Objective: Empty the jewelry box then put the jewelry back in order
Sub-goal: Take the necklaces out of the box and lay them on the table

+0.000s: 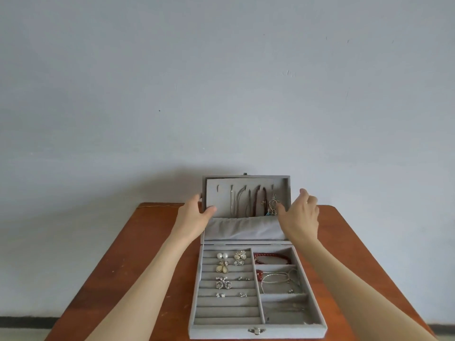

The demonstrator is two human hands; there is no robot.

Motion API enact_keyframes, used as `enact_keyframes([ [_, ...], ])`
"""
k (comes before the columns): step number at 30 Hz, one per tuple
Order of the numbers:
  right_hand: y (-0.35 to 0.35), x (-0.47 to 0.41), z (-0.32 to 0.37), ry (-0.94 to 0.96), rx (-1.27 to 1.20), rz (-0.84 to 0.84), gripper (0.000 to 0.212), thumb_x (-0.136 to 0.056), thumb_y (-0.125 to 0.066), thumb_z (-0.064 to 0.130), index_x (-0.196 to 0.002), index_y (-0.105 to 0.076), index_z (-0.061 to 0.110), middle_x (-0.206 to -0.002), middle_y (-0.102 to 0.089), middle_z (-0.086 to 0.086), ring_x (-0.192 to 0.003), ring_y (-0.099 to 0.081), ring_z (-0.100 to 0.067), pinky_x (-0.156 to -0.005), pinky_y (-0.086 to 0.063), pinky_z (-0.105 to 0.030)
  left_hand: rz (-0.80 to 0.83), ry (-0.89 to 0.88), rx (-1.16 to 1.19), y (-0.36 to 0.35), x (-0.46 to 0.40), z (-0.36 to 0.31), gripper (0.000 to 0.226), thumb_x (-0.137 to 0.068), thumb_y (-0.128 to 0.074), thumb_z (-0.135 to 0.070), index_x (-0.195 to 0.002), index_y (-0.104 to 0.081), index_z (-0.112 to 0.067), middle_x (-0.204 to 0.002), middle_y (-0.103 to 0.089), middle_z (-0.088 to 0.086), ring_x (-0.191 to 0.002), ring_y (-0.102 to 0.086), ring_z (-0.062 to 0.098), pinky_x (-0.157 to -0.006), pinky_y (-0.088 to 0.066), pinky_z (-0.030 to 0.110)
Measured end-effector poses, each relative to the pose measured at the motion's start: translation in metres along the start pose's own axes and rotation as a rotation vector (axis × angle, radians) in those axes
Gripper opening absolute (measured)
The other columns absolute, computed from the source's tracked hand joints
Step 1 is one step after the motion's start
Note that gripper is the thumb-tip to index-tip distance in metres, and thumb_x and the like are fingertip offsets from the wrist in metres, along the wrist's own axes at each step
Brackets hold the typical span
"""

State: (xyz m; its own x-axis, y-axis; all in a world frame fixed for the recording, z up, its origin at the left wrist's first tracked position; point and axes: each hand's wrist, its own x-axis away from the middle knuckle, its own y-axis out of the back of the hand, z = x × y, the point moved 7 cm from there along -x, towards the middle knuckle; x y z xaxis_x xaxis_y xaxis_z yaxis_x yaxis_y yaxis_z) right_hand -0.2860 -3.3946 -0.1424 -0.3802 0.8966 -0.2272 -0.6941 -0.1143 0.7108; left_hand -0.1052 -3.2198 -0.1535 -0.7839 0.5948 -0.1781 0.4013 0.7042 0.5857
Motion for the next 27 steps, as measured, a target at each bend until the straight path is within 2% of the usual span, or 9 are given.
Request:
enact_keyframes([
  [4,-0.017,-0.01,-0.001,0.033,-0.124,0.068,0.049,-0.093,-0.051,0.023,-0.134,-0.034,0.002,-0.133,-0.044,-0.016,-0.12,-0.046,-0.033,-0.094,-0.039,-0.039,-0.144,0.014,-0.01,-0.001,-0.009,-0.002,0.054,-0.088,-0.061,-0.024,-0.135,-0.042,-0.008,-0.131,-0.054,0.009,-0.119,-0.05,0.023,-0.091,-0.035,0.024],
  [8,-0.022,-0.032,0.009,0.086,-0.193,0.054,0.051,-0.093,-0.051,0.019,-0.137,-0.031,0.003,-0.132,-0.045,-0.015,-0.12,-0.046,-0.033,-0.096,-0.038,-0.04,-0.239,-0.009,0.039,0.001,-0.026,-0.008,0.056,-0.086,-0.063,-0.019,-0.135,-0.038,-0.008,-0.118,-0.057,0.008,-0.091,-0.054,0.017,-0.081,-0.04,0.027],
  [12,-0.028,-0.058,0.016,0.111,-0.237,0.044,0.051,-0.092,-0.05,0.017,-0.138,-0.03,0.004,-0.133,-0.045,-0.015,-0.12,-0.046,-0.032,-0.097,-0.038,-0.039,-0.306,-0.064,0.089,0.001,-0.049,-0.016,0.045,-0.084,-0.063,-0.013,-0.125,-0.045,-0.008,-0.102,-0.061,0.004,-0.085,-0.058,0.018,-0.074,-0.041,0.027],
  [14,-0.032,-0.066,0.015,0.113,-0.26,0.043,0.051,-0.093,-0.049,0.017,-0.139,-0.03,0.004,-0.135,-0.045,-0.015,-0.121,-0.045,-0.031,-0.099,-0.037,-0.041,-0.3,-0.065,0.096,-0.004,-0.057,-0.015,0.044,-0.084,-0.063,-0.013,-0.124,-0.046,-0.009,-0.101,-0.06,0.003,-0.083,-0.056,0.016,-0.074,-0.04,0.025],
  [16,-0.035,-0.066,0.012,0.116,-0.282,0.028,0.057,-0.094,-0.048,0.018,-0.144,-0.023,0.008,-0.14,-0.04,-0.013,-0.127,-0.041,-0.03,-0.102,-0.034,-0.042,-0.284,-0.051,0.115,-0.009,-0.062,-0.01,0.047,-0.086,-0.062,-0.015,-0.129,-0.043,-0.008,-0.106,-0.058,0.003,-0.087,-0.054,0.015,-0.077,-0.04,0.025],
  [18,-0.031,-0.058,0.012,0.139,-0.26,-0.077,0.06,-0.093,-0.05,0.02,-0.145,-0.022,0.011,-0.143,-0.036,-0.011,-0.13,-0.036,-0.029,-0.103,-0.032,-0.045,-0.258,-0.044,0.124,-0.013,-0.065,-0.003,0.05,-0.087,-0.06,-0.016,-0.133,-0.04,-0.007,-0.116,-0.056,0.006,-0.097,-0.055,0.018,-0.084,-0.041,0.027],
  [21,-0.022,-0.046,0.028,0.25,-0.164,-0.254,0.044,-0.092,-0.052,0.023,-0.133,-0.041,0.012,-0.131,-0.045,-0.01,-0.121,-0.041,-0.028,-0.095,-0.035,-0.044,-0.206,-0.014,0.111,-0.018,-0.07,0.004,0.052,-0.089,-0.058,-0.019,-0.135,-0.038,-0.007,-0.127,-0.053,0.01,-0.114,-0.052,0.023,-0.095,-0.039,0.031],
  [24,-0.033,-0.04,0.064,0.453,-0.129,-0.188,0.022,-0.093,-0.05,0.02,-0.11,-0.06,0.009,-0.109,-0.058,-0.009,-0.103,-0.051,-0.027,-0.084,-0.041,-0.036,-0.226,-0.039,0.084,-0.017,-0.071,0.003,0.051,-0.088,-0.059,-0.017,-0.135,-0.04,-0.007,-0.129,-0.052,0.01,-0.118,-0.049,0.022,-0.097,-0.037,0.03],
  [27,-0.053,-0.045,0.089,0.461,-0.138,-0.054,0.019,-0.093,-0.047,0.019,-0.099,-0.062,0.009,-0.098,-0.063,-0.006,-0.093,-0.056,-0.025,-0.069,-0.044,-0.033,-0.311,-0.119,0.099,-0.01,-0.068,-0.003,0.047,-0.087,-0.06,-0.012,-0.13,-0.043,-0.009,-0.122,-0.055,0.007,-0.112,-0.052,0.019,-0.089,-0.04,0.025],
])
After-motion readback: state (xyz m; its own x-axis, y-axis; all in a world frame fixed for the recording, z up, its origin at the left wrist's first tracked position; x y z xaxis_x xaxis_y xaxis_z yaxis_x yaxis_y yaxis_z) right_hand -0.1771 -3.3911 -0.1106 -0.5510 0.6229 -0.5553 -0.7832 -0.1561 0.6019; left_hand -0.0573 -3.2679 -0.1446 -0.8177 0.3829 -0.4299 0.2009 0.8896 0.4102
